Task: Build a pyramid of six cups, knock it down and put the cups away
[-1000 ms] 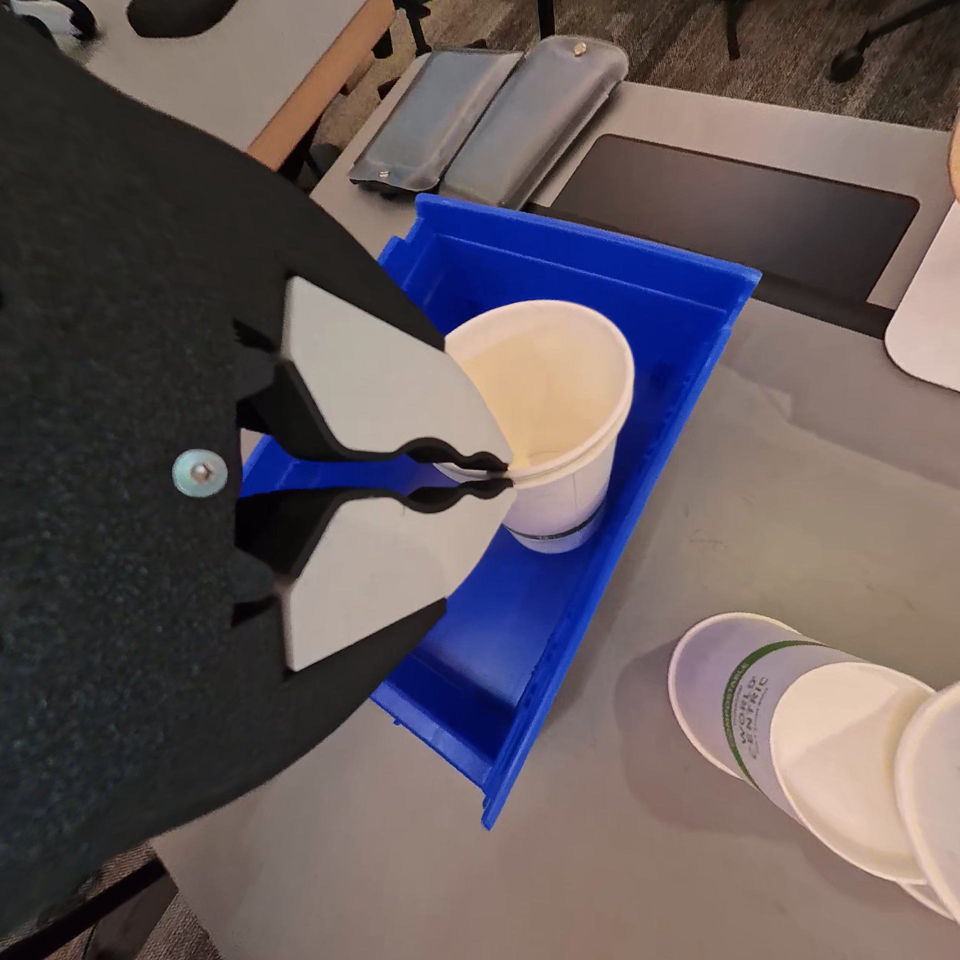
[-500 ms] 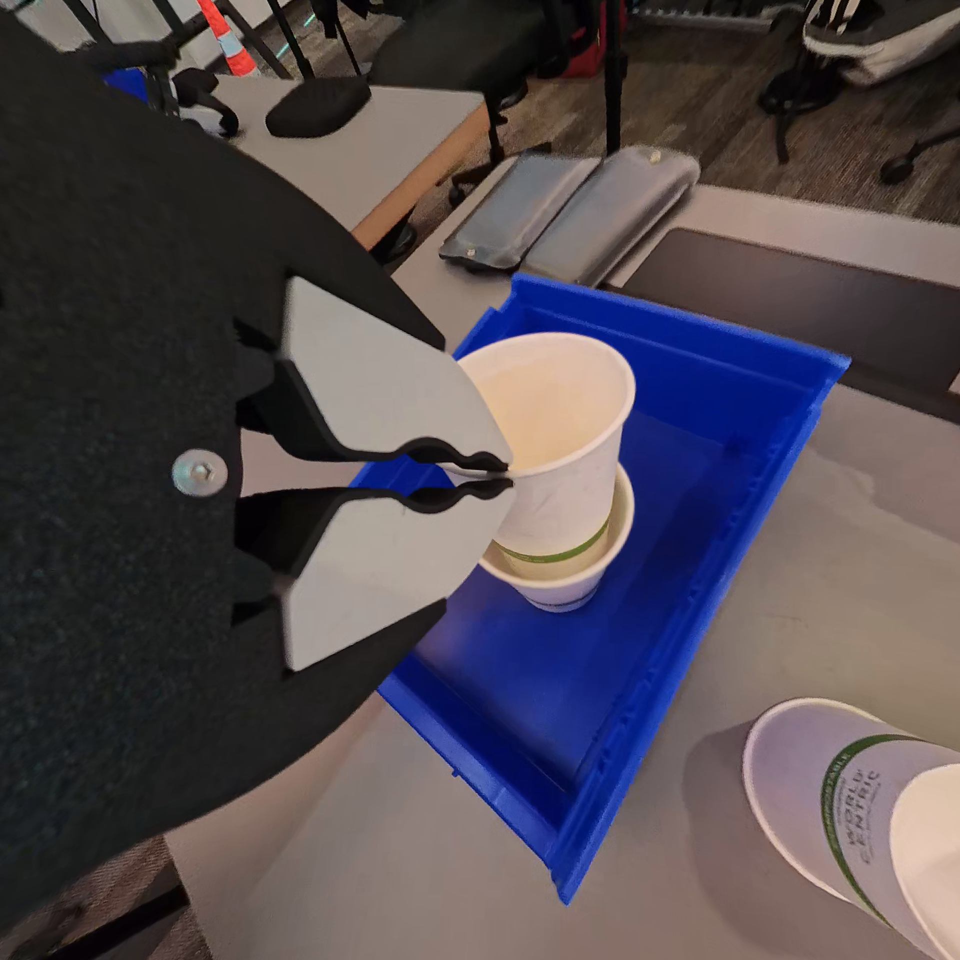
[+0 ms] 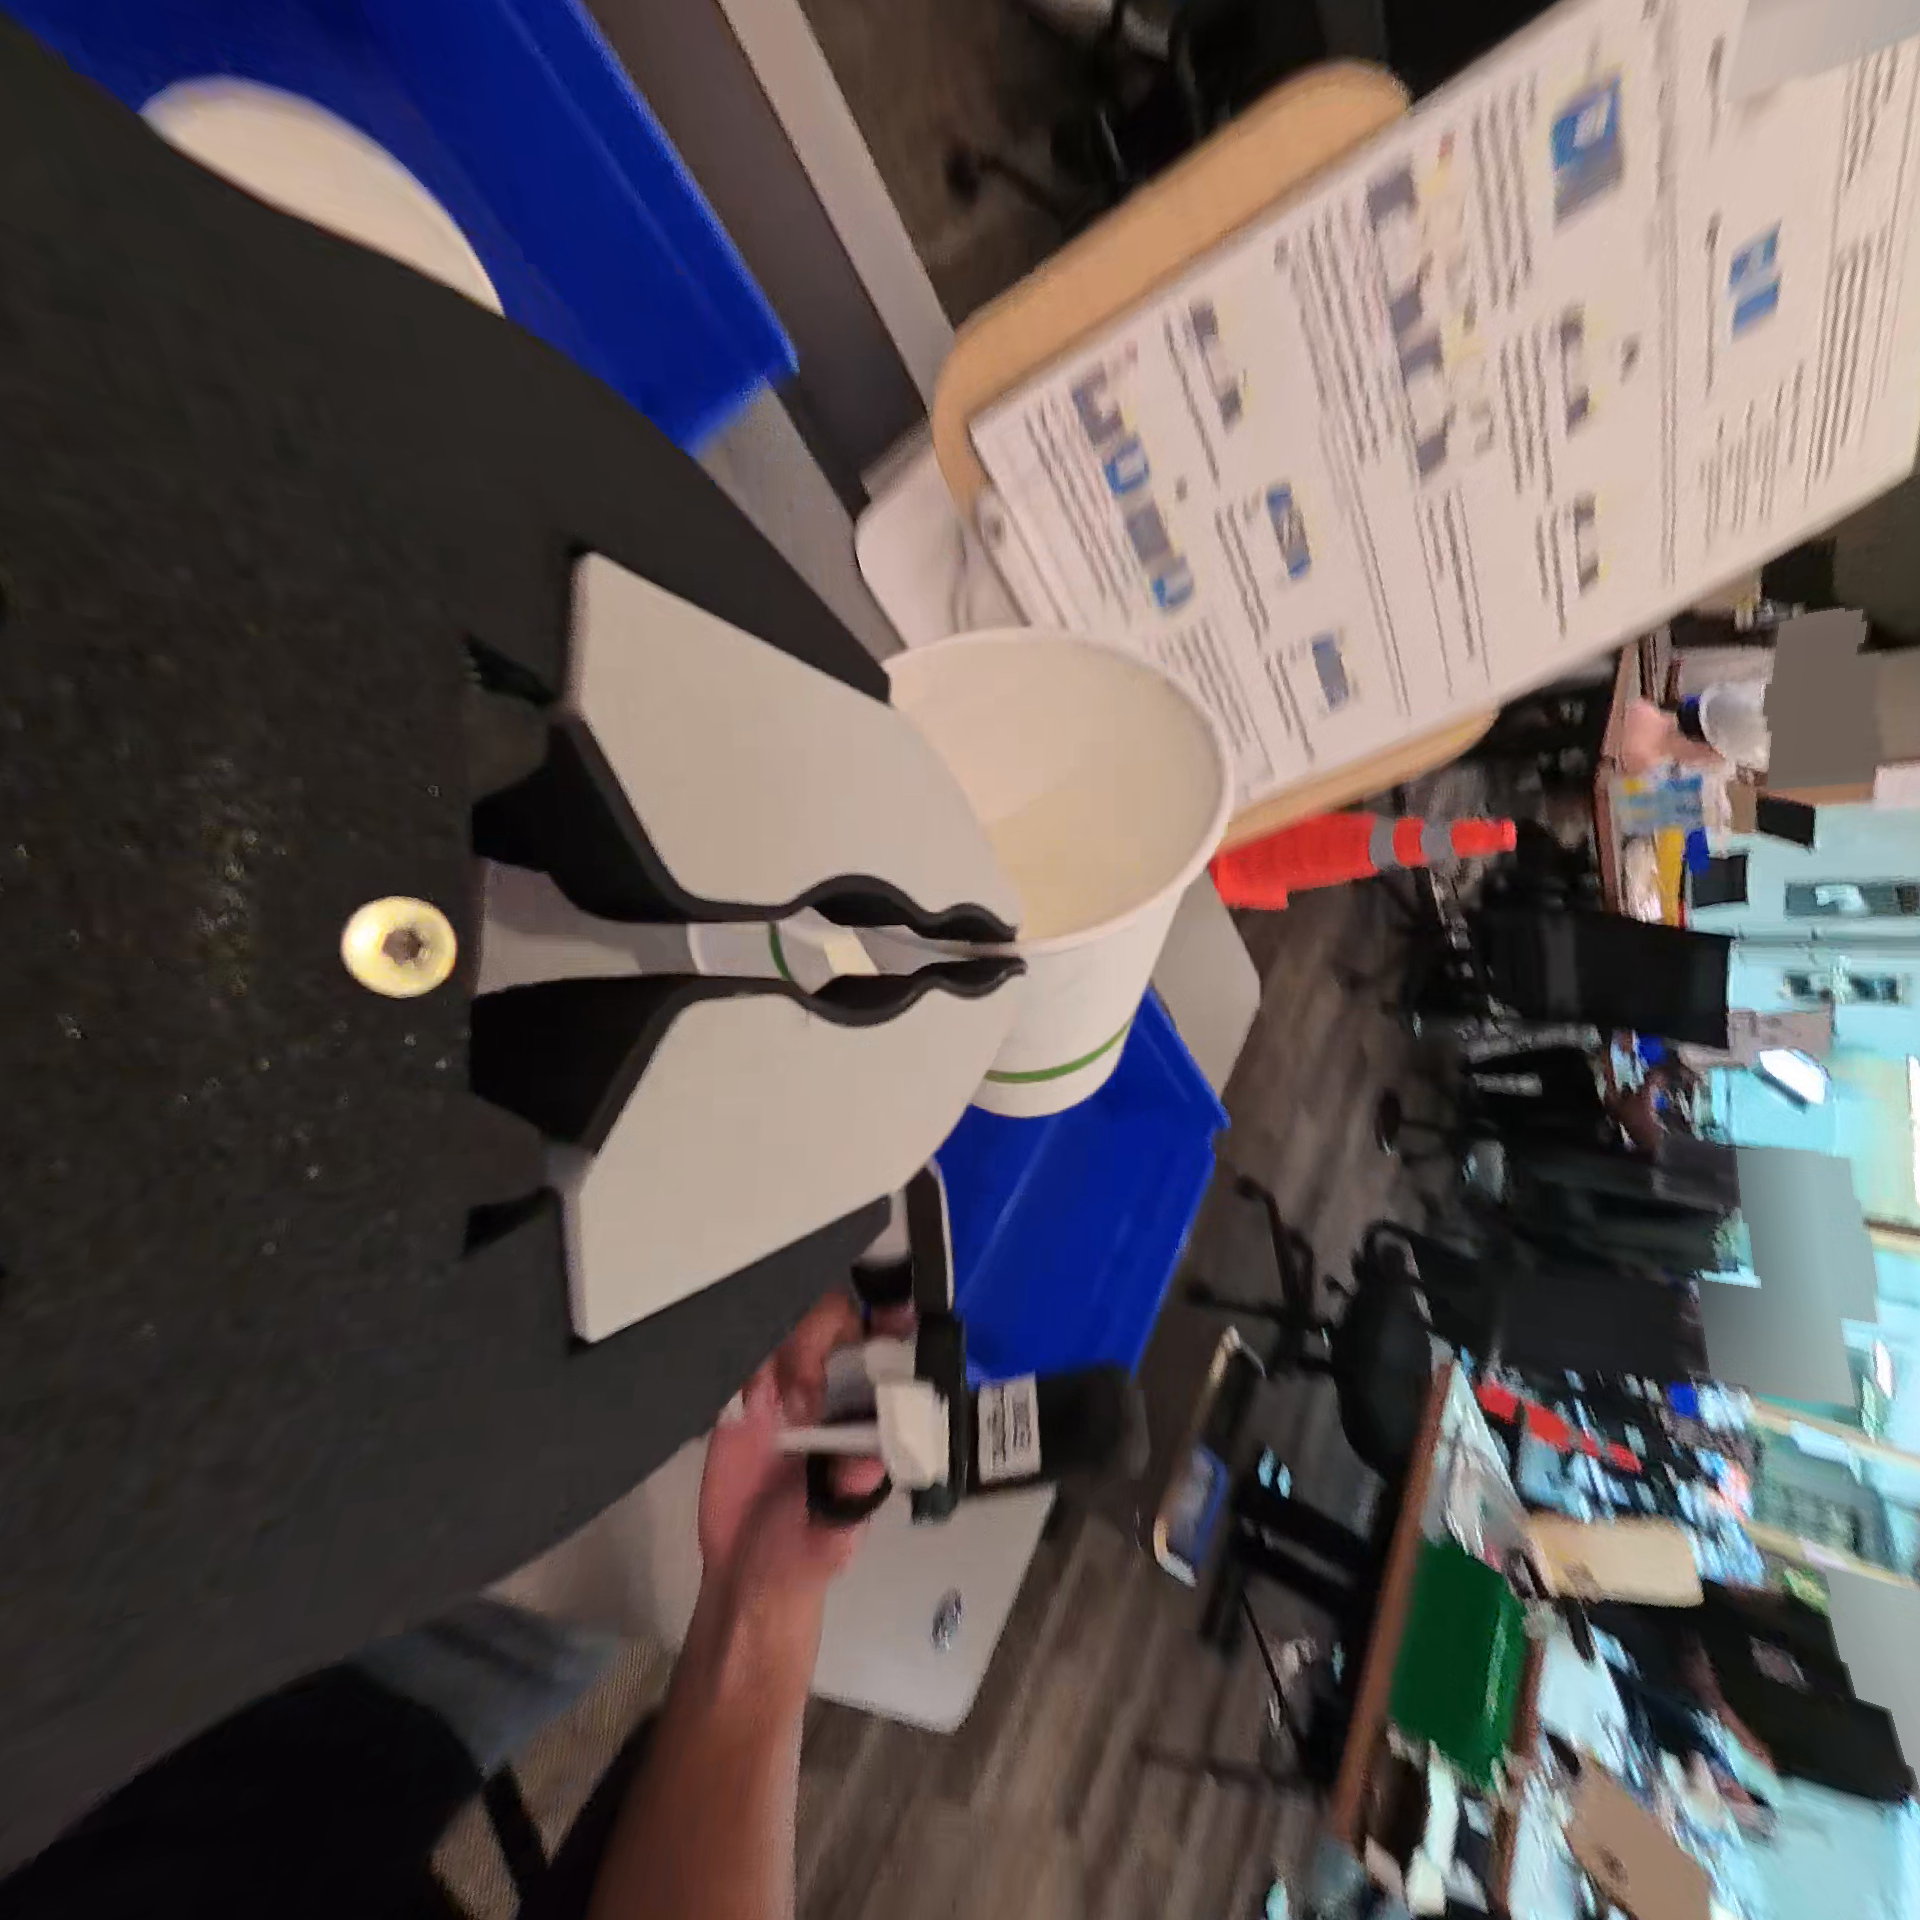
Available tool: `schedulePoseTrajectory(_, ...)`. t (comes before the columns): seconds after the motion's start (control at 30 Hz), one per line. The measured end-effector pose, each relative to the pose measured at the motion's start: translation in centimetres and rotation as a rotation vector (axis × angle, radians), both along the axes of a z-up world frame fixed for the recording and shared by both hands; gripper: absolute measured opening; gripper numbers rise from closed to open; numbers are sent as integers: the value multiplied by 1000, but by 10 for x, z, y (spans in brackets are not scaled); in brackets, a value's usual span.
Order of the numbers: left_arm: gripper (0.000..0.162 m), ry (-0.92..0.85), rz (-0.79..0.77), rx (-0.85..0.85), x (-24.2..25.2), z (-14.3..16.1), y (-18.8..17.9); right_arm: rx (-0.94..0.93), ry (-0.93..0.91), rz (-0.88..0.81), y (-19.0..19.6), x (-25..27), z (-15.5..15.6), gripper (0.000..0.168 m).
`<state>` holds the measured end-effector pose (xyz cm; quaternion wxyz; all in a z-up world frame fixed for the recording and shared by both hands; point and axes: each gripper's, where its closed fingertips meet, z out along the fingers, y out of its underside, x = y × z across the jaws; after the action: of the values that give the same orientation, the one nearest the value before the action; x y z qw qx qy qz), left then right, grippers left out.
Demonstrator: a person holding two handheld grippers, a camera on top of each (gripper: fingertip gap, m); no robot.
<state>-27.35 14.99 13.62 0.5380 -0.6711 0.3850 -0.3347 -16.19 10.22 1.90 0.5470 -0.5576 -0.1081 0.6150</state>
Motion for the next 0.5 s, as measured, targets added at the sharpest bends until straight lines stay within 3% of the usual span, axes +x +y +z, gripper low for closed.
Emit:
schedulePoseTrajectory(0.2, 2, -130, -165, -91, 76, -24, -47, 64, -9, -27, -3, 17, 18, 99)
schedulePoseTrajectory(0.33, 2, -139, -262, -171, 105, -46, -64, 43, 34, -52, -3, 37, 16, 82)
schedulePoseTrajectory(0.5, 6, -96, -217, -151, 107, -65, -60, 12, -102, -40, -5, 40, -5, 81)
